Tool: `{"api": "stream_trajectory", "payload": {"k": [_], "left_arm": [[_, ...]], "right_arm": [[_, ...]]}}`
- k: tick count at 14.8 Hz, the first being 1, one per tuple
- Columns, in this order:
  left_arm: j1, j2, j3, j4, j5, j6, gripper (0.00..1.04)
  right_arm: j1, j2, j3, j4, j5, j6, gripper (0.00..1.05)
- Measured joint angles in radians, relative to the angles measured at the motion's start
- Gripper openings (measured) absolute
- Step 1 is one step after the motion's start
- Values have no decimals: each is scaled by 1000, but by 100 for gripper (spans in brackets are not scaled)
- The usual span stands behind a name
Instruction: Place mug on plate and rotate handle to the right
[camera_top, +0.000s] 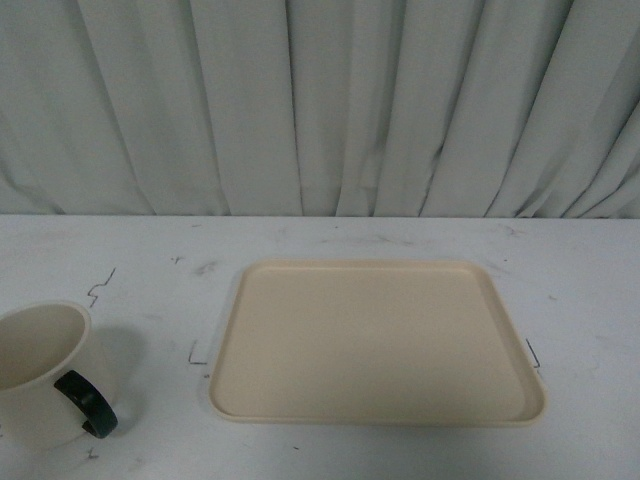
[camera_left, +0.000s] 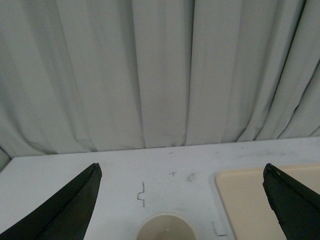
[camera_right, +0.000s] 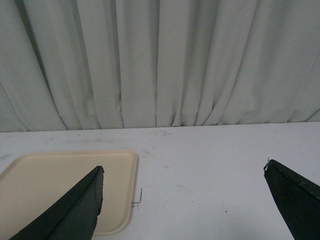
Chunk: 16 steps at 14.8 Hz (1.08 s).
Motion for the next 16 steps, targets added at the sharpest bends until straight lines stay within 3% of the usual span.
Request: {"api": "stream_trajectory", "payload": {"k": [2, 8, 11, 16], "left_arm": [[-32, 209, 125, -60, -11, 100, 98], [-15, 736, 533, -558, -16, 199, 98], [-40, 884, 556, -582, -59, 199, 98], [22, 1036, 582, -500, -92, 189, 98]], "right_arm": [[0, 0, 0, 0, 0, 0, 98], [0, 0, 0, 0, 0, 0, 98], [0, 0, 0, 0, 0, 0, 98], [0, 0, 0, 0, 0, 0, 98]]}}
